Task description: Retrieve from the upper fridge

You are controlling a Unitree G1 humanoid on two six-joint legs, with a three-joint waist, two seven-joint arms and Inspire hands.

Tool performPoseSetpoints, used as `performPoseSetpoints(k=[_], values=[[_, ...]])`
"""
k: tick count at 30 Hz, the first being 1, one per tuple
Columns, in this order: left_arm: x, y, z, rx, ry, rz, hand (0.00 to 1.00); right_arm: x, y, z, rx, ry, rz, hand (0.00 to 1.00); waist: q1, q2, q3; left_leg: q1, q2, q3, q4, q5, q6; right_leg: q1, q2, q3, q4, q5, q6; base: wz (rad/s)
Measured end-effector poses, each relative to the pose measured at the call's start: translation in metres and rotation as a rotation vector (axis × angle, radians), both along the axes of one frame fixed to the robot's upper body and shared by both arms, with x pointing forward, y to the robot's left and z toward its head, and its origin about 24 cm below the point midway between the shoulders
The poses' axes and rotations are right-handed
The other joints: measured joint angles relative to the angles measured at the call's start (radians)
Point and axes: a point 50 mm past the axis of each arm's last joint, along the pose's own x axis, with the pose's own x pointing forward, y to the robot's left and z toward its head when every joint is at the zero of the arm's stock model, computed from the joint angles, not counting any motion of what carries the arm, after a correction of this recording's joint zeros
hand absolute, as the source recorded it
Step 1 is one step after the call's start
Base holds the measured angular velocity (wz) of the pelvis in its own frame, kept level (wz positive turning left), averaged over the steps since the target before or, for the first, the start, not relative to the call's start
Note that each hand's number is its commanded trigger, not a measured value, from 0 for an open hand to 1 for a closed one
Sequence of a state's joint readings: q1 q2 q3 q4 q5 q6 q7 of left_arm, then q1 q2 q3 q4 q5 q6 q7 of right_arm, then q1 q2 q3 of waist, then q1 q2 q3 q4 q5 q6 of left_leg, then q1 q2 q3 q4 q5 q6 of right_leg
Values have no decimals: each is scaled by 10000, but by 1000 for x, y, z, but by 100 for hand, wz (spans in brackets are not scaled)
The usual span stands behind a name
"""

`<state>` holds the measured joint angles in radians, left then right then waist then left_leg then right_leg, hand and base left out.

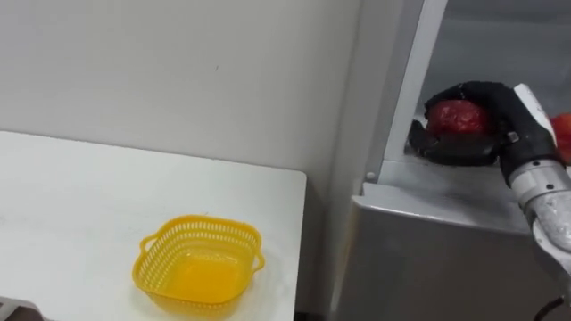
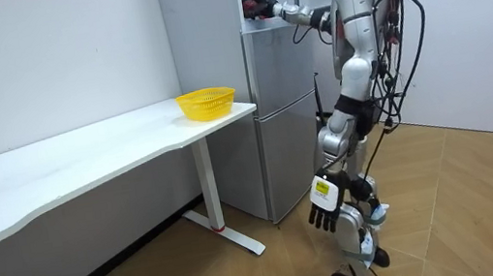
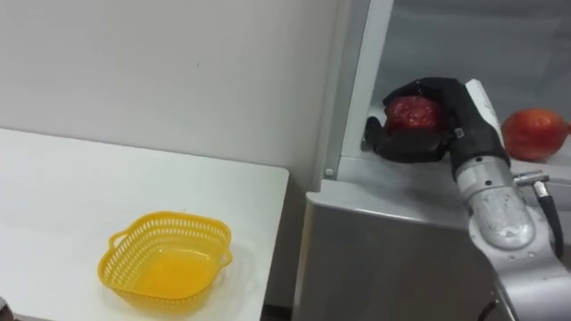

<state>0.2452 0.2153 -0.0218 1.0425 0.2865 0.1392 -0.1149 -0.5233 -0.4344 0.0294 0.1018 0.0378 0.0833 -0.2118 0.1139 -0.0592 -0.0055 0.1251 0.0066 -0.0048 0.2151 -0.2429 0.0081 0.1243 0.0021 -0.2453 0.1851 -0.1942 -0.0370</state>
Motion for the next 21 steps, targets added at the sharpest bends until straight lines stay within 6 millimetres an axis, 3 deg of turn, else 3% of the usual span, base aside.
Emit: performPoseSetpoints(k=[5,10,16,21], values=[[-5,-3,-1,0,-119,-13,0,-33,18,-9,817,-973,457,100,8,73,33,174,60,7,-184,15,-25,92,16,20,-12,-1,1,-2],[-13,-6,-3,-21,12,47,0,-56,31,10,1522,-2723,775,100,-12,95,67,211,15,47,-226,15,-22,132,4,82,-28,-3,4,-1],[-17,-8,-4,-9,99,91,0,-75,45,24,844,-4184,979,100,-19,132,88,235,10,170,-236,12,-18,161,4,99,-18,-7,11,-3],[-14,-9,-5,-70,132,36,0,-85,58,32,-155,-5163,1228,100,-11,118,42,257,12,189,-221,13,-17,182,34,199,-6,-6,8,0]])
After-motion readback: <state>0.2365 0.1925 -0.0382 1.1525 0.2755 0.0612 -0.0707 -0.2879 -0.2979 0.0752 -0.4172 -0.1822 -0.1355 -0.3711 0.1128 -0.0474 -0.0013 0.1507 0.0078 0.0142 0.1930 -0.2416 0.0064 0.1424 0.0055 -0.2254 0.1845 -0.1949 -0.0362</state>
